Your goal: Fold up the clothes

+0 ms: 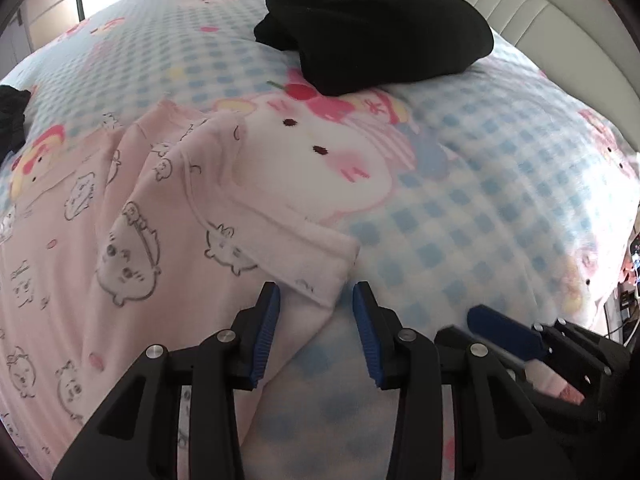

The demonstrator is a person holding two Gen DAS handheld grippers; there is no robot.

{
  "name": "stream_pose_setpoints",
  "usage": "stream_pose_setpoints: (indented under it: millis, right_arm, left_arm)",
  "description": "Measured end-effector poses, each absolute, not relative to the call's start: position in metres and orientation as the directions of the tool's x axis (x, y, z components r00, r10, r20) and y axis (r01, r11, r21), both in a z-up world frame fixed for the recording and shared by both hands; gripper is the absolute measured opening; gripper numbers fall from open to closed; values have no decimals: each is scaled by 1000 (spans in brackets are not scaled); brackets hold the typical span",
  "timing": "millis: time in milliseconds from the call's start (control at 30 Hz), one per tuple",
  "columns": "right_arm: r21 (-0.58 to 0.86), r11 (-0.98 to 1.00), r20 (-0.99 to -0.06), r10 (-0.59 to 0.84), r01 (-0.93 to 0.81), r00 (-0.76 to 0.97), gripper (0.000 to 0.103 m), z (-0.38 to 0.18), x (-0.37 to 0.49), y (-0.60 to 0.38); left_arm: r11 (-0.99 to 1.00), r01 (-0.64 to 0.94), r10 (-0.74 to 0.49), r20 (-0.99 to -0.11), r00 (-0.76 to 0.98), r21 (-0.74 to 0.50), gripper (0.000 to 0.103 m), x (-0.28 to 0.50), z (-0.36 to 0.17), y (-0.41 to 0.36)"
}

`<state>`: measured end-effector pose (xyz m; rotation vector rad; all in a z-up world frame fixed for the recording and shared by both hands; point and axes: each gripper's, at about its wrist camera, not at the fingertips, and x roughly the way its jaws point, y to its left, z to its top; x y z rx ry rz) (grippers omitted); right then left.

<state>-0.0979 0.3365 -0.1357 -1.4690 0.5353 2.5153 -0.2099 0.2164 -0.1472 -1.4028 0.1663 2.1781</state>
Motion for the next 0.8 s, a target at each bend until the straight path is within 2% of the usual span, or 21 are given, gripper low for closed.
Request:
stream_pose_setpoints:
  millis: [33, 100, 300, 433, 600, 800]
  right_arm:
    - [218, -919, -868, -29, -328, -496, 29, -136, -98, 336]
    - [223, -920, -867, -35, -324, -496, 29, -136, -99, 335]
    - [264, -924, -857, -93, -276, -506, 29, -128, -107, 320]
    - [276, -941, -841, -137, -197, -523, 29, -110, -123, 293]
    - [255, -959, -837, -157, -121, -525, 29, -98, -154, 259]
    - [221, -973, -842, -156, -65, -517, 29, -94, -192, 233]
  left_arm:
    - [-851, -490, 373, -874, -312, -189, 10, -211, -148, 214]
    - [-857, -461, 400, -862, -311, -231, 6, -212, -145, 205]
    - [-869, -385, 460, -794, -398, -310, 4, -194, -108, 146]
    - [-883, -285, 468, -736, -490, -372, 4, -187, -77, 73]
    - [-922, -165, 376, -716, -589, -349, 4, -203, -58, -22]
    - [-959, -35, 247, -773, -585, -280, 4, -235, -86, -101]
